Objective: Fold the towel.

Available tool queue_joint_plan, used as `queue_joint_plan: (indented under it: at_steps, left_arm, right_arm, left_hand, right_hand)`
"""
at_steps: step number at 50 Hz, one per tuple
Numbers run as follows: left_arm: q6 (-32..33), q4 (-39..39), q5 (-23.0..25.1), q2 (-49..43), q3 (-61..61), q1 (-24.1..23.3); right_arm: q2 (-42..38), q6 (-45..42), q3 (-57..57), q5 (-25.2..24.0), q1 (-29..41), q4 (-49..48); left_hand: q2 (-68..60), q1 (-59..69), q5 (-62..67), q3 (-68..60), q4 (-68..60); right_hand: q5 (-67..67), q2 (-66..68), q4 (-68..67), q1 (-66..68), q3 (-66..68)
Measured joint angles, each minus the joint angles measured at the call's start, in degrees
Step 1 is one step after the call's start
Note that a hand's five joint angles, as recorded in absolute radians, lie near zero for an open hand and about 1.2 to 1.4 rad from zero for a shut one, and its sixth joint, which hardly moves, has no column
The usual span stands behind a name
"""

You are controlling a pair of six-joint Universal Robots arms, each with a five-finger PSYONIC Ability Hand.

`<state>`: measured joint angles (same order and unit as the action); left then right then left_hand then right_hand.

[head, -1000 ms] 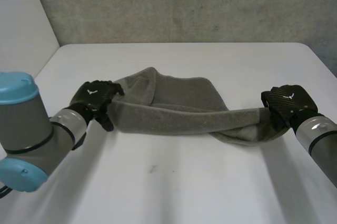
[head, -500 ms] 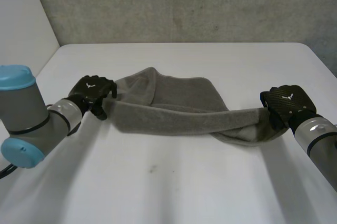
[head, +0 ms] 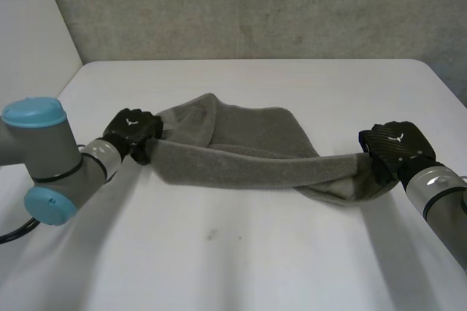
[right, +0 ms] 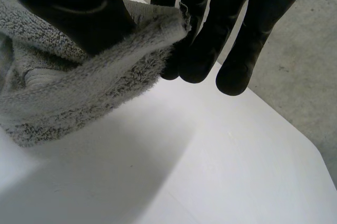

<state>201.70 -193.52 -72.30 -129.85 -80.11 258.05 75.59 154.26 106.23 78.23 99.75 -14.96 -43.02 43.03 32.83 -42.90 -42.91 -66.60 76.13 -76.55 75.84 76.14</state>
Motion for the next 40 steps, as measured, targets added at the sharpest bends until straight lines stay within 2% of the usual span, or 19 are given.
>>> queue_joint_plan:
  at_steps: [3, 5, 8, 13, 19, 30, 36, 40]
  left_arm:
    - [0.0, 0.0, 0.0, -0.3, 0.1, 0.0]
    - [0.0, 0.0, -0.1, -0.5, 0.0, 0.0]
    - [0.2, 0.0, -0.3, -0.4, 0.0, 0.0]
    - [0.3, 0.5, -1.0, 2.7, -0.4, 0.3]
    - [-0.1, 0.9, -1.3, 13.6, -3.5, 0.8]
    - [0.0, 5.2, -2.5, 38.3, -10.1, 0.6]
    - [0.0, 10.9, -3.4, 47.4, -10.0, 0.7]
    - [0.0, 13.9, -3.6, 50.1, -9.0, 0.7]
  right_arm:
    - [0.0, -0.1, 0.0, 0.0, 0.0, -0.2]
    - [0.0, -0.2, 0.0, 0.0, 0.0, -0.3]
    - [0.2, -0.3, -0.3, 0.1, 0.0, -0.4]
    - [1.2, -0.2, -1.6, 0.4, 0.1, 0.0]
    - [7.1, 0.1, -5.4, 0.9, 0.2, 3.9]
    - [18.3, 0.0, -19.5, 1.1, -0.3, 26.8]
    - [21.1, -0.7, -28.1, 0.9, -0.7, 37.2]
    - [21.7, -1.9, -31.9, 0.4, -0.7, 42.8]
  left_hand:
    - [-4.5, 4.4, 4.1, -4.1, -4.2]
    - [-14.7, 14.5, 14.8, -14.7, -14.8]
    - [-22.7, 22.0, 22.3, -22.6, -22.8]
    - [-26.0, 24.2, 25.2, -25.9, -26.0]
    - [-26.6, 24.7, 25.8, -26.5, -26.7]
    - [-26.7, 25.2, 26.1, -26.7, -26.8]
    - [-26.8, 25.2, 26.1, -26.7, -26.8]
    - [-26.8, 25.2, 26.1, -26.7, -26.8]
  right_hand:
    - [0.0, 0.0, 0.0, 0.0, 0.0]
    - [0.0, 0.0, 0.0, 0.0, 0.0]
    - [0.0, 0.0, 0.0, 0.0, 0.0]
    - [0.0, 0.0, 0.0, 0.0, 0.0]
    - [0.0, 0.0, 0.0, 0.0, 0.0]
    - [0.0, 0.0, 0.0, 0.0, 0.0]
    - [0.0, 0.0, 0.0, 0.0, 0.0]
    - [0.0, 0.0, 0.0, 0.0, 0.0]
